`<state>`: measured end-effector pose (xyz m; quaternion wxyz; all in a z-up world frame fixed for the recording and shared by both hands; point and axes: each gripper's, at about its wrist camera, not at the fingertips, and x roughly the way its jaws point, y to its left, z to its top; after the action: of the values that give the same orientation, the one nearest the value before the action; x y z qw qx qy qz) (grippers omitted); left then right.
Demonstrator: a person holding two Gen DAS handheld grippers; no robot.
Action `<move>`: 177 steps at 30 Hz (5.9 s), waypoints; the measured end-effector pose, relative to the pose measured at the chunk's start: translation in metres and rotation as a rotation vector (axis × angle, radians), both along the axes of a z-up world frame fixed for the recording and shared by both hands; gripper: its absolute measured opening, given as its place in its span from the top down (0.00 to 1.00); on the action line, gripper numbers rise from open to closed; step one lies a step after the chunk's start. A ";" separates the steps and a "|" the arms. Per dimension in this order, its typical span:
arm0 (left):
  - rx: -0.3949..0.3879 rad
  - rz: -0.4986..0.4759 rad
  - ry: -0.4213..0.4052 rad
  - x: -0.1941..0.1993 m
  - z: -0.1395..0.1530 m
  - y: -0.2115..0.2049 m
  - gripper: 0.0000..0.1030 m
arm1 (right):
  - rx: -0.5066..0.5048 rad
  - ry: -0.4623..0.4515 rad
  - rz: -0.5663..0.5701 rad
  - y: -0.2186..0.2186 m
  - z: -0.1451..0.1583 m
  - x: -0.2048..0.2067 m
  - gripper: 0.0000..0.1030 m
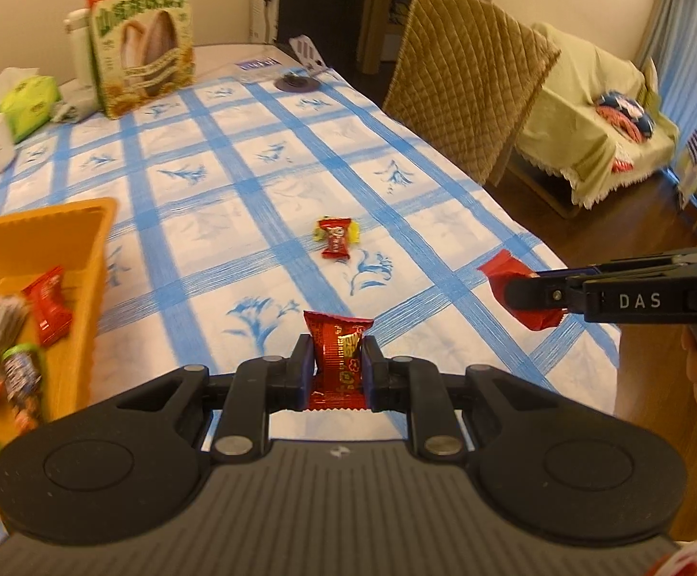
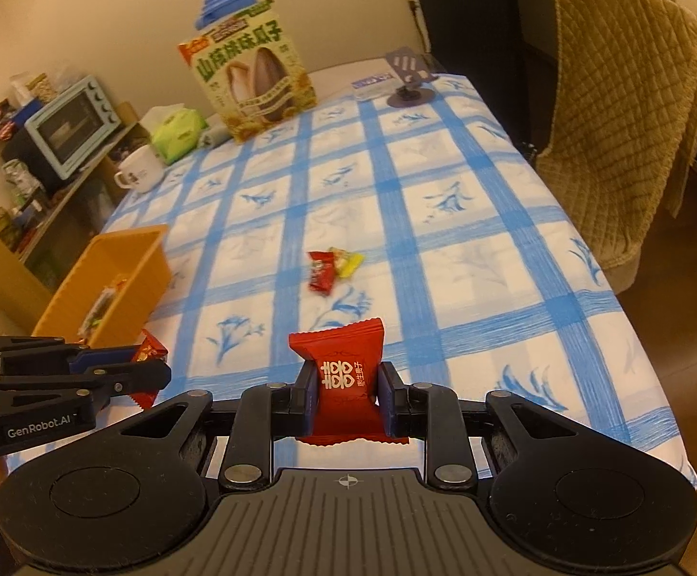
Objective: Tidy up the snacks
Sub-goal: 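Grasp the small red-gold candy with the left tool while right holds red packet, then carry the red-gold candy and red packet over the orange tray, then open both tools to drop the candies into the tray, then withdraw both tools from the tray toward the remaining candies on the table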
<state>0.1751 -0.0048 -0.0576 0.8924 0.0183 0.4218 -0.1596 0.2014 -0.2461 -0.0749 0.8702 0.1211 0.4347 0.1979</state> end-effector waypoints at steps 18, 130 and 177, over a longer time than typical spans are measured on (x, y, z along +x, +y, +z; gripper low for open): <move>-0.014 0.229 -0.041 -0.072 0.032 0.107 0.83 | 0.053 -0.032 0.293 0.103 0.029 -0.035 0.74; 0.030 0.368 0.030 -0.041 0.018 0.245 0.32 | 0.013 -0.049 0.310 0.273 0.019 0.004 0.18; 0.009 0.214 0.044 -0.047 -0.004 0.010 0.31 | -0.029 0.050 0.112 0.011 -0.017 -0.015 0.16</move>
<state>0.1280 0.0056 -0.0613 0.8947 -0.0265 0.4416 -0.0621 0.1863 -0.2352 -0.0919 0.8482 0.0887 0.4654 0.2369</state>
